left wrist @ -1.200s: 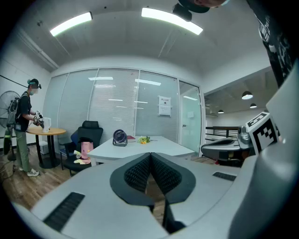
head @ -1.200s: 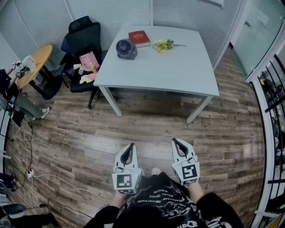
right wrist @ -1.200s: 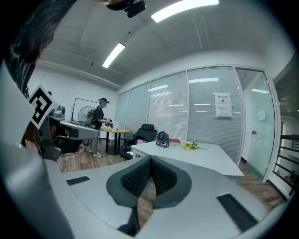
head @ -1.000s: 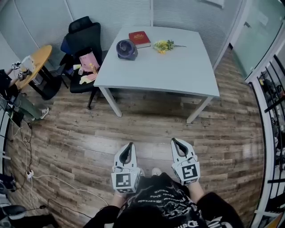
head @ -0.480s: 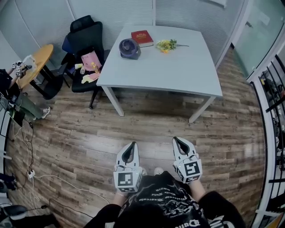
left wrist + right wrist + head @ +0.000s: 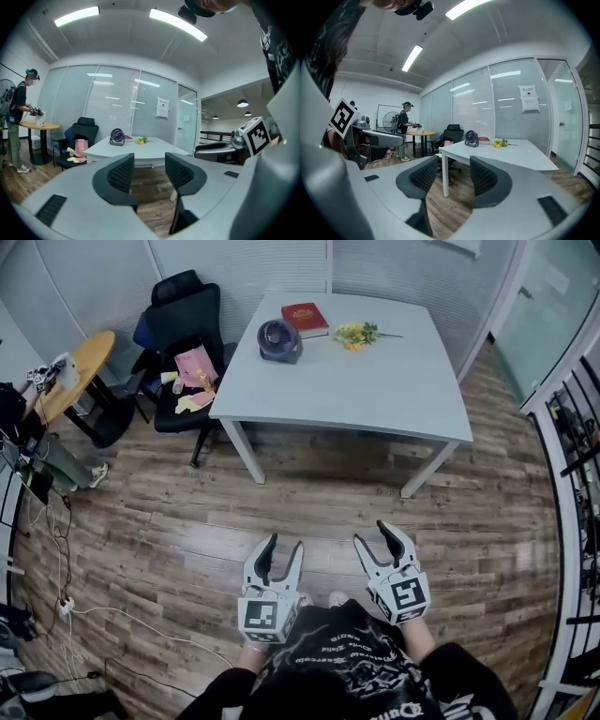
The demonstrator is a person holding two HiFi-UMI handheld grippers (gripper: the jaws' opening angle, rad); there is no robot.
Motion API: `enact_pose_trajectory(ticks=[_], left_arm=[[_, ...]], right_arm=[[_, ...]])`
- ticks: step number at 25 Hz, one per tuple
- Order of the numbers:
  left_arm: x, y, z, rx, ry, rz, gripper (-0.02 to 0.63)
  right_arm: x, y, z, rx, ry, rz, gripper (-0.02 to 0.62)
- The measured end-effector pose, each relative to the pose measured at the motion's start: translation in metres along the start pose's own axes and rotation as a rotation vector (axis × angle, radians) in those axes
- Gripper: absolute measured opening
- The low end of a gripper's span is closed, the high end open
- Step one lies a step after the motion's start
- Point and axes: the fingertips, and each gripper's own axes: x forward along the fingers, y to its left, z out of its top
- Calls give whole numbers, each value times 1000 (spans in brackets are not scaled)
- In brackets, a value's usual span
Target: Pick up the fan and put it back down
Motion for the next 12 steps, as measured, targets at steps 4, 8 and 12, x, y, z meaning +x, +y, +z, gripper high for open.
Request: enact_pose_trajectory(ticks=[4, 8, 12], left_arm=[[-1, 2, -1, -4, 8, -65, 322], [-1, 11, -1, -4, 13, -94, 350], [-3, 18, 0, 23, 14, -129, 348]], right_arm=[[4, 11, 0, -25, 19, -1, 272], [12, 21, -7, -42, 70, -5, 294], [20, 32, -4, -5, 60, -2, 295]])
